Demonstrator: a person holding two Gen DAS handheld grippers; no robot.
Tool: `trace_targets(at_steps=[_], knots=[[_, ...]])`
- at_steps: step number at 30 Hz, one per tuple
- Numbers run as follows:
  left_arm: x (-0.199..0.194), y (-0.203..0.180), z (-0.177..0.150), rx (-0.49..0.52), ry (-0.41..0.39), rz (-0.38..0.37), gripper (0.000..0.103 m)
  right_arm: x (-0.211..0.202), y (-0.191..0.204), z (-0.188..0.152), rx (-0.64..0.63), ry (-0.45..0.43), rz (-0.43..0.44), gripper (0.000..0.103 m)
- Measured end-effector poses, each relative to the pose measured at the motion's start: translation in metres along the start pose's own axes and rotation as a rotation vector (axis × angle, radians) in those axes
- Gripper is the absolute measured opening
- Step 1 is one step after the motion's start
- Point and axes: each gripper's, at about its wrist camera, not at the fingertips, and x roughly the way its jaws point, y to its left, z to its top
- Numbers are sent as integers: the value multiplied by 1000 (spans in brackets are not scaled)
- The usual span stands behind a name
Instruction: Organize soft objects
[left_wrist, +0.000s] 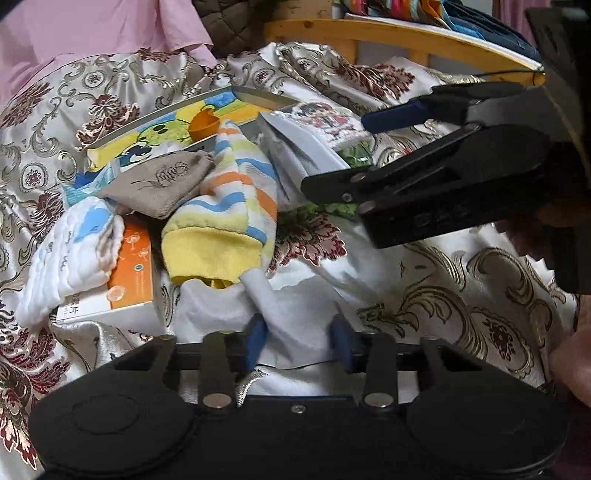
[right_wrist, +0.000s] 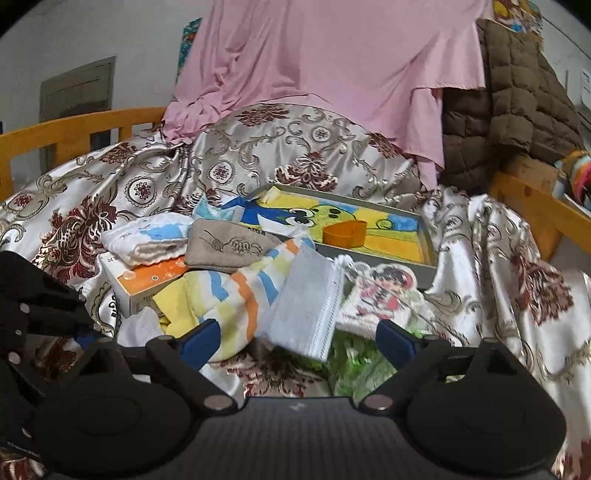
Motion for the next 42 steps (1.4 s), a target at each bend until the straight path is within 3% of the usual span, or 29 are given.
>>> trace_targets(at_steps=[8,12,20,26,32,42], knots=[[1,9,0,-38,18,28,9,26,9,3,-74,22,-19,67],[0,14,0,-75,19,29,1,33,11,0,-92,25,-43,63],[-6,16,2,-114,-13,28,0,35,12,-3,-112,24,-64,30],[-23,19,3,-157,-91,35,0,29,8,-2,-97,15,-48,16],[-44,23,4,-203,-192,27,0,16,6,-2,-85,-1,-70,8],[-79,27,6,-294,-306,-44,0,-33,9,7,-49,-60,-68,7]])
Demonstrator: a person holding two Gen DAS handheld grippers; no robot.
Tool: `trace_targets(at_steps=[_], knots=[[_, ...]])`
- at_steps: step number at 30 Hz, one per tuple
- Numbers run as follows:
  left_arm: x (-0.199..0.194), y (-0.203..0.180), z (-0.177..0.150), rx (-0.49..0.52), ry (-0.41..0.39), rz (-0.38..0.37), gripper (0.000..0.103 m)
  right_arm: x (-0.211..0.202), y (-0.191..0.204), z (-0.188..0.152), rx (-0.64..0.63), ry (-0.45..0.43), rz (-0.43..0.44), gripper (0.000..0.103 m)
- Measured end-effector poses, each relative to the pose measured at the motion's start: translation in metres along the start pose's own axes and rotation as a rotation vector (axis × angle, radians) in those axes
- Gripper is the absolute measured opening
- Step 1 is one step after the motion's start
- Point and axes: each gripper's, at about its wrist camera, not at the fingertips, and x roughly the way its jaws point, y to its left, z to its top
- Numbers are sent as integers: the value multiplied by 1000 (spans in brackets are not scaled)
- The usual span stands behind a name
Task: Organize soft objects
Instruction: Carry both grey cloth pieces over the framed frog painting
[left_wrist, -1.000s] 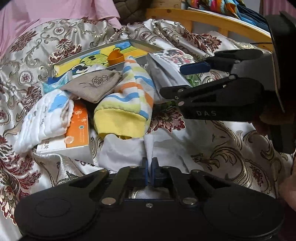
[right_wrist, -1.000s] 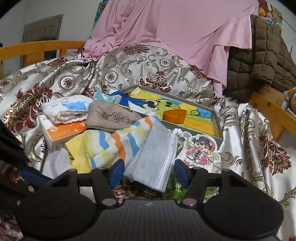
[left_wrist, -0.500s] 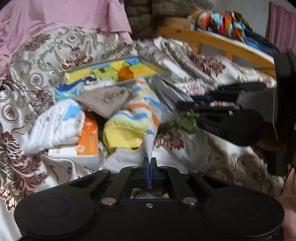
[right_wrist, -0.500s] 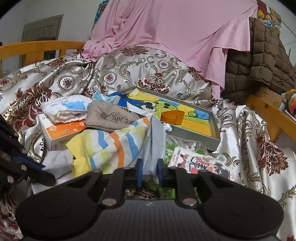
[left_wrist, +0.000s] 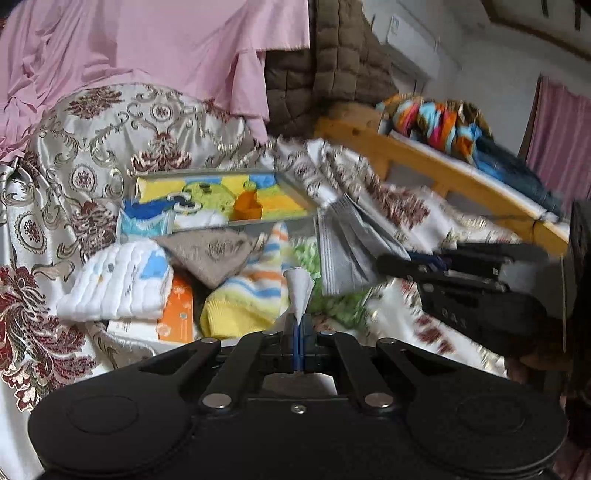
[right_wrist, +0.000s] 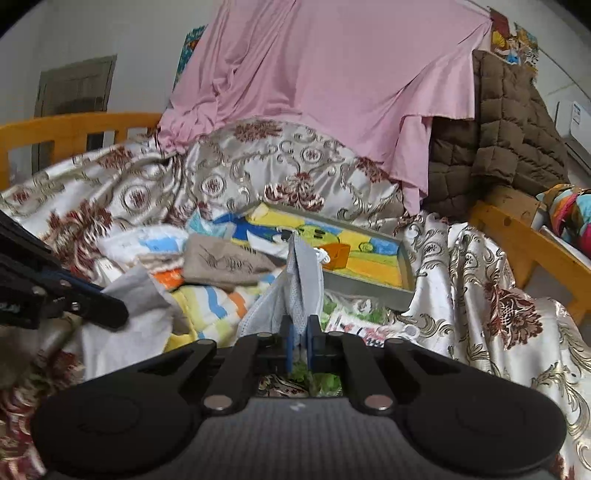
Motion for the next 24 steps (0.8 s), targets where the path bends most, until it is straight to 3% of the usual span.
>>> trace_targets(at_steps=[6,12,19,24], knots=[[-16,5,24,-41,-86,-3,0,-32,-8,15,-1,-56,-3,7],[-11,27,64,-120,-189,4,0,-37,-23,39,-14,-101,-2,7],[19,55,117,-176,-317,1,0,-9,-31,72,-9,-138,13,7],[70,85,165,-172,-329,21,0,36,-33,97,0,-168,12,7]])
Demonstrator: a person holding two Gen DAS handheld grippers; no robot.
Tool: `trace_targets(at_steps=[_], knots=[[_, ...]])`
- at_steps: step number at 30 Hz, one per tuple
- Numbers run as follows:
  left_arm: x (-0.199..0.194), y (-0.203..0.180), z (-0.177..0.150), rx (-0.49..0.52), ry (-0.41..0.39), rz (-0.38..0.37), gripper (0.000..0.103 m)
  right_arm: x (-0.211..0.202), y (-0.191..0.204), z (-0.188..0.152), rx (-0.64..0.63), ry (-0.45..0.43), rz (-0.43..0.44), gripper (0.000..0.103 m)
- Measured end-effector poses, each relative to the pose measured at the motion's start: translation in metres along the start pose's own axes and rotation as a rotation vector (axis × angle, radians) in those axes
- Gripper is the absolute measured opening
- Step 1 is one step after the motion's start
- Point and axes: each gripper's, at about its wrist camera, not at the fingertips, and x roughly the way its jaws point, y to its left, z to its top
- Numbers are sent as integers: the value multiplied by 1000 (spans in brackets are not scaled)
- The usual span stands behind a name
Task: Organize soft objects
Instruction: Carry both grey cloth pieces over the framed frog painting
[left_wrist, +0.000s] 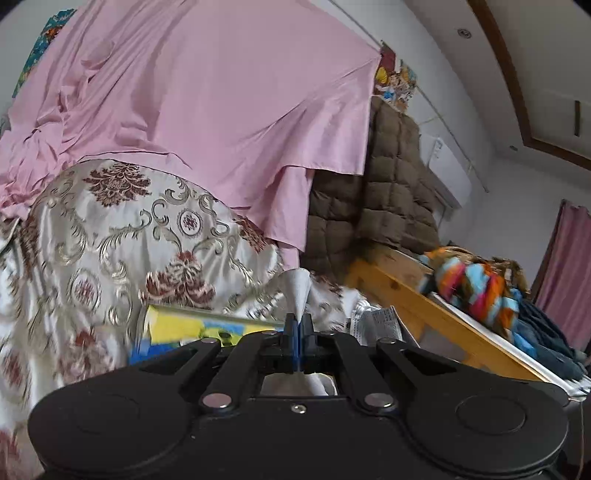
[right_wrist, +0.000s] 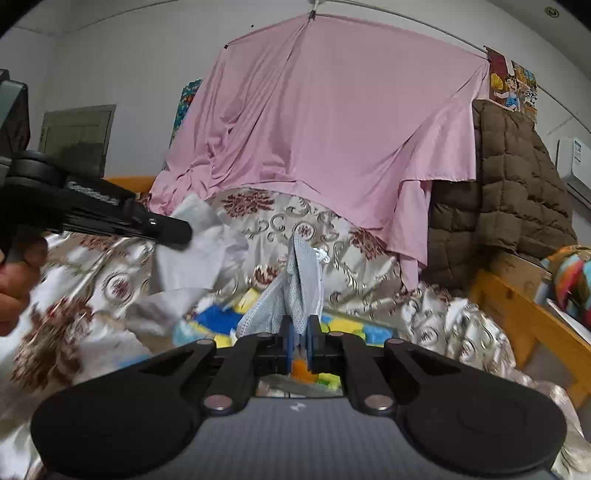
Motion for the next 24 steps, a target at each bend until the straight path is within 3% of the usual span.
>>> trace_targets(at_steps=[5,12,18,24], knots=[[77,24,19,32,40,43,0,74,-15,17,29,27,10,7],[160,62,8,-10,92,109,0,187,-45,23,83,138,26,7],[198,77,-10,-26,151,143,0,248,-64,13,159,221,20,7],[216,88,-25,-76,213,170,0,280,-69,-1,205,293,13,7]])
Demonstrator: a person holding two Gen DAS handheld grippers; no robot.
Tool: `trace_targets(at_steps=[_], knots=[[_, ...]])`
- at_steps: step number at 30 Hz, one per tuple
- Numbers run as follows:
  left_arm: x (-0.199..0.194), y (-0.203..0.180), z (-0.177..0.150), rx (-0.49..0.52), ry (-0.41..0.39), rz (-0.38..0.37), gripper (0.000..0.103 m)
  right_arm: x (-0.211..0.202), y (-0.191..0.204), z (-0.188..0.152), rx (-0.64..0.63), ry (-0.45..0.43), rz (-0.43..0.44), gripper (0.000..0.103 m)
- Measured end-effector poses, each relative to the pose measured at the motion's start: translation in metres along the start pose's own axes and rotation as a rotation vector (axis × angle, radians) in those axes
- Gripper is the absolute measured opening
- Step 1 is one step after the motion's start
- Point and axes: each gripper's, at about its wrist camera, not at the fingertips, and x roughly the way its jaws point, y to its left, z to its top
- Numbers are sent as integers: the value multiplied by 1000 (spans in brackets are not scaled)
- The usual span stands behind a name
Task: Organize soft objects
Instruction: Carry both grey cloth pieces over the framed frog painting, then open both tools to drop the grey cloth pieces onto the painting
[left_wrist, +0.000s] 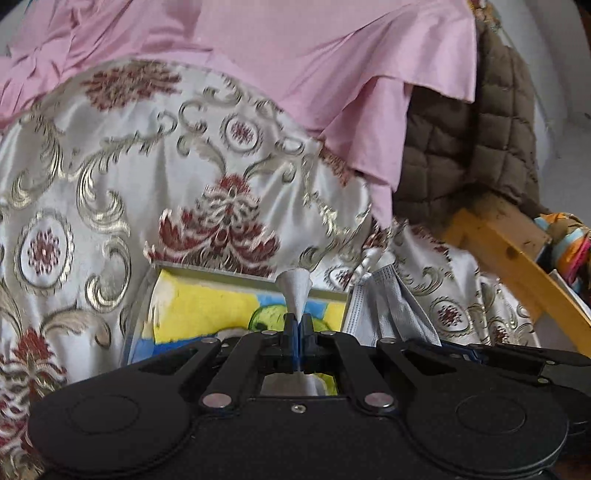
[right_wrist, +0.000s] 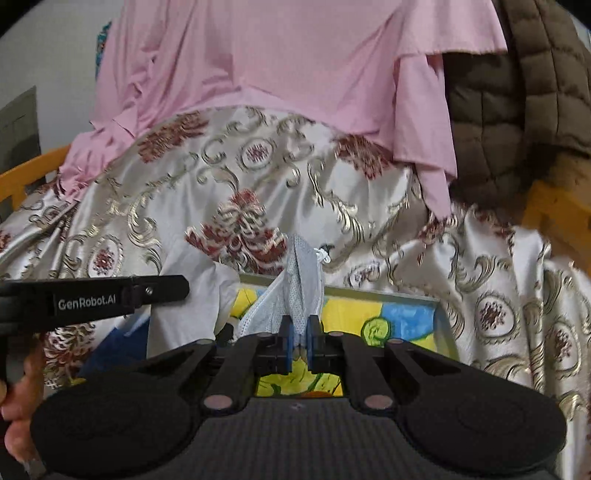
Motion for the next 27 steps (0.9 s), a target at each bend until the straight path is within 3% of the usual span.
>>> trace_targets(at_steps=[21,27], knots=[[24,10,-19,2,163,103,1,28,-9,-8,43,104,-20,9],[23,9,-21,18,188,152,16,28,-12,-11,53,124,-21,13]])
